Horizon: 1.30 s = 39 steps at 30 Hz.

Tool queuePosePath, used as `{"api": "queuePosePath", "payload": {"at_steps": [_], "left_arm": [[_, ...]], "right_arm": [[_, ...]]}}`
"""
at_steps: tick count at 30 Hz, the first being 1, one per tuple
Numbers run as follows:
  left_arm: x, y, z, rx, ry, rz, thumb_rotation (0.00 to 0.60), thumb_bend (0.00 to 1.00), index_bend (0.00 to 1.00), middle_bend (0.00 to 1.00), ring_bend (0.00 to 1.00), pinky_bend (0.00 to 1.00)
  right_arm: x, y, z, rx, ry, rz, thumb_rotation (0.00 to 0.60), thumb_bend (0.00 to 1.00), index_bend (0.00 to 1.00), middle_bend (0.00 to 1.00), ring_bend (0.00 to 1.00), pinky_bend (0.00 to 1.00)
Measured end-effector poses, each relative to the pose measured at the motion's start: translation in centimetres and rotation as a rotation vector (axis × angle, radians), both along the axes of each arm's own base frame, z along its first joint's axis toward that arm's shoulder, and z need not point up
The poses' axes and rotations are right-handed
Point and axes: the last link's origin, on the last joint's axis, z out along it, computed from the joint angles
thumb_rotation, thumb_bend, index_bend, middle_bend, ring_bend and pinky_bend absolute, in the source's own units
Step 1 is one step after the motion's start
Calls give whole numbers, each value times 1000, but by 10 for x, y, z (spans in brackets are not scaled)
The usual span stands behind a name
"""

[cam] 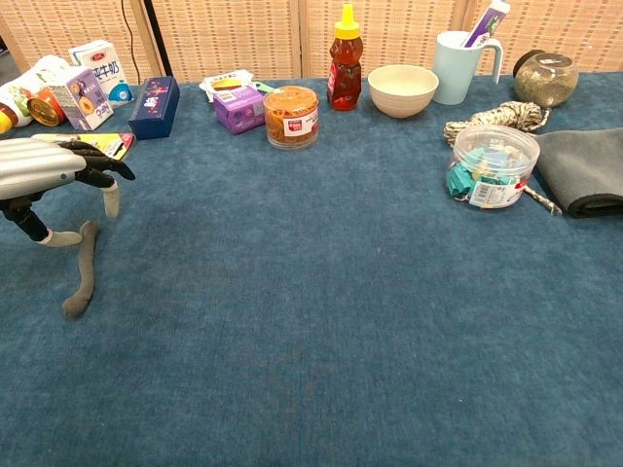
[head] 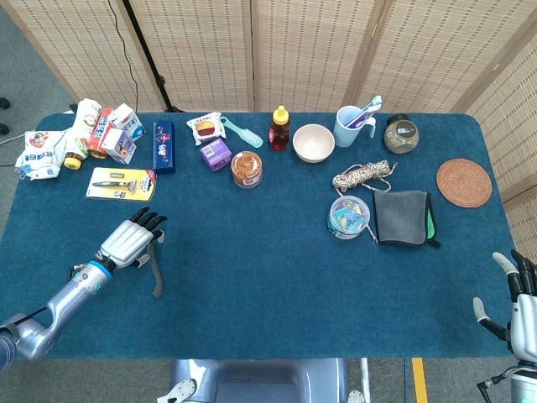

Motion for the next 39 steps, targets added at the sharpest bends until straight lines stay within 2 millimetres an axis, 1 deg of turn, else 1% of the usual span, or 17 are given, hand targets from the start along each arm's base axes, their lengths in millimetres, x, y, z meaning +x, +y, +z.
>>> {"api": "queuePosePath", "payload": {"at_steps": [7,19,31,39], "left_arm": [[-1,-1,-3,-9,9,4,600,290,425,143,101,25],[-7,-5,-2,-17,17,25,600,294,426,143,101,25],[-11,-11,0,-16,3,37,600,299,471,153,110,25],[-14,-13,-1,-11,7,39,600,302,475,162,117,25]], "right_arm": [[-1,0,0,0,0,-3,600,356,162,55,31,0],[-2,1,0,0,-3,-5,600,356,163,55,31,0],[-2,4,0,-5,-6,-5,600,356,169,55,31,0],[-2,4,0,-5,-8,-5,600,355,171,55,31,0]]}}
